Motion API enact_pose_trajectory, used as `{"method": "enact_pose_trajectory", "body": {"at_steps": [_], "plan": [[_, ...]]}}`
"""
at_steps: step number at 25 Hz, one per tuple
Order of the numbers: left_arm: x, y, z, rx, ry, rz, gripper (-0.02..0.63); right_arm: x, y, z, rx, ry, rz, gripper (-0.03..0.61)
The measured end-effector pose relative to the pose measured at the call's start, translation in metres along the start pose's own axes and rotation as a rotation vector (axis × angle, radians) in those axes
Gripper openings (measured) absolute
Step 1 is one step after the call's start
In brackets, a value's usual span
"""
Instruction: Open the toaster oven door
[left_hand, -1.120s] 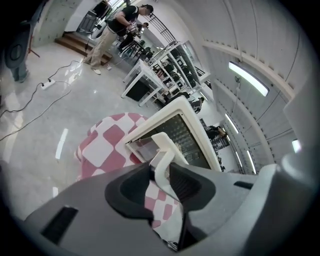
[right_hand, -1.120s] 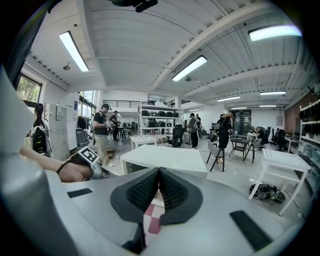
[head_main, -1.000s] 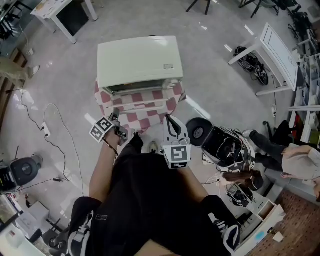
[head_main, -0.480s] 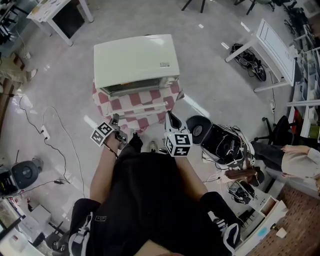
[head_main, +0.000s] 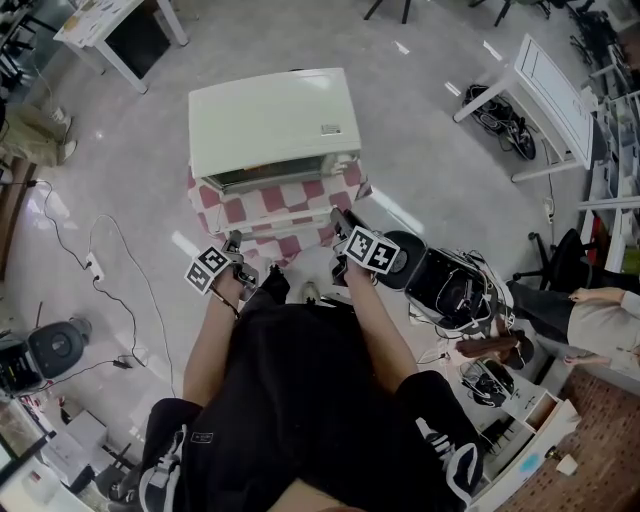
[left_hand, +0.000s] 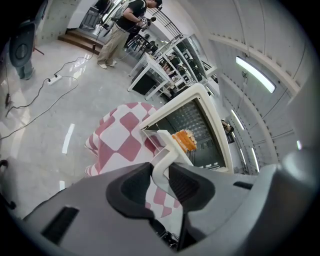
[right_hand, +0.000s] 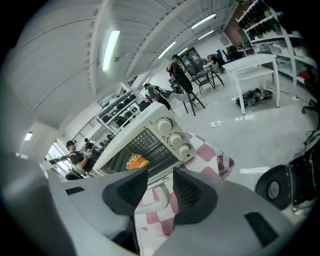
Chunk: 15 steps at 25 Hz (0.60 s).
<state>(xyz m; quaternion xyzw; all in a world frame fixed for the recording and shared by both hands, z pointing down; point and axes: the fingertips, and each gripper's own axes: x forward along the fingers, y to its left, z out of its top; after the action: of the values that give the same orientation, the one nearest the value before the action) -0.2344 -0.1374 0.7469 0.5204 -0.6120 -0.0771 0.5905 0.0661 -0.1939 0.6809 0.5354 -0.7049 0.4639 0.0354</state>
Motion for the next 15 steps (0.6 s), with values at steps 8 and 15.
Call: {"method": "enact_pose_trajectory", "body": {"at_steps": [8,15], "plan": [[0.000,0.003,-0.004,0.000,0.006,0.001,0.121,0.022,-0.012,-0.017,0.161,0.067,0.014,0.139],[-0.004,-0.005,-0.003,-0.011,-0.024,-0.056,0.124,0.018,-0.011,-0.014,0.161,0.051,0.029,0.118]]}}
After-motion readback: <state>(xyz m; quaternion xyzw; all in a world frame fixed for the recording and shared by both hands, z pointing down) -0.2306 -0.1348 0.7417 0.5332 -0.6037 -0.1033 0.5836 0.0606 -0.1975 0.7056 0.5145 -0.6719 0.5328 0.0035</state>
